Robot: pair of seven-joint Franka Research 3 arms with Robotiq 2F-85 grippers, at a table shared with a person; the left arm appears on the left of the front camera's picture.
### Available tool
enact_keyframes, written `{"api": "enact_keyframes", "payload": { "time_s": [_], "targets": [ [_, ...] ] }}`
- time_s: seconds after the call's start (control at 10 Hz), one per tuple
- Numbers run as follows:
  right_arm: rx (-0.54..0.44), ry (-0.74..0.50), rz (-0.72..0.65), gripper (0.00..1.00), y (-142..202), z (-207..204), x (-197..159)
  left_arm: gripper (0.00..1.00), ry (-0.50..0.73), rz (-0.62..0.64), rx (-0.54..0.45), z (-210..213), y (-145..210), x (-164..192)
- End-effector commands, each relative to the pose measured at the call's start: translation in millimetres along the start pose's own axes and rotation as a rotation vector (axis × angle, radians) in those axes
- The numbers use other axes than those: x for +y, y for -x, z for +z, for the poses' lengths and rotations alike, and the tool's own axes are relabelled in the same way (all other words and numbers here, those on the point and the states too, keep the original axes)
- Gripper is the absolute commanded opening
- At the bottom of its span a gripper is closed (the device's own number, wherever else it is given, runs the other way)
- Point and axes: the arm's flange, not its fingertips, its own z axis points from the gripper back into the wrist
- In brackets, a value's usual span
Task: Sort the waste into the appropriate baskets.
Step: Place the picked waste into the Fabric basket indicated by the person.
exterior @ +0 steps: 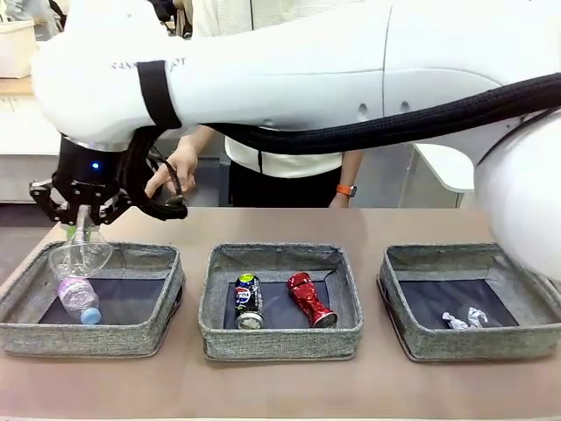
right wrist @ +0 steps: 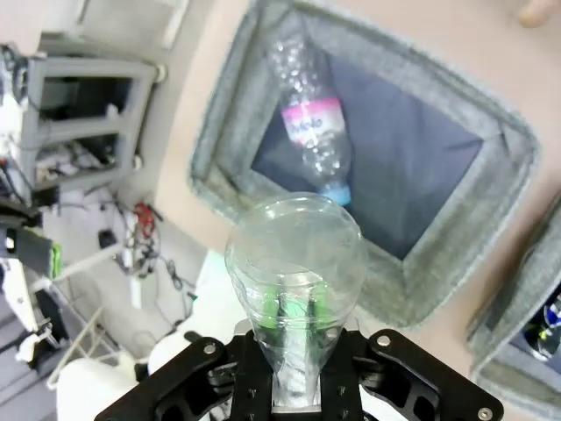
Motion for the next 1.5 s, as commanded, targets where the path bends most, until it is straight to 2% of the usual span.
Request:
{"api": "enact_keyframes", "payload": {
  "time_s": [0.0, 0.1, 0.2, 0.3, 0.8, 1.0, 1.2, 1.4],
  "targets": [
    [-0.064, 0.048, 0.009, 0.33, 5, 7, -7, 1.00, 0.011, 0.001, -0.013, -2, 2, 0],
    [-0.071, 0.071, 0.009, 0.74, 5, 6, -7, 1.00, 0.011, 0.001, -0.013, -2, 2, 0],
    [-0.075, 0.077, 0.010, 0.91, 5, 6, -8, 1.00, 0.011, 0.001, -0.013, -2, 2, 0],
    [-0.087, 0.070, 0.009, 1.00, 6, 8, -9, 1.00, 0.011, 0.001, -0.013, -2, 2, 0],
    [-0.119, 0.028, -0.016, 1.00, 11, 18, -22, 1.00, 0.011, 0.001, -0.013, -2, 2, 0],
    [-0.136, 0.012, -0.035, 1.00, 24, 42, -39, 1.00, 0.011, 0.001, -0.013, -2, 2, 0],
    [-0.242, -0.143, -0.039, 1.00, 74, 104, -91, 1.00, 0.011, 0.001, -0.013, -2, 2, 0],
    [-0.332, -0.194, -0.073, 1.00, 134, 157, -152, 1.00, 0.011, 0.001, -0.013, -2, 2, 0]
  ]
}}
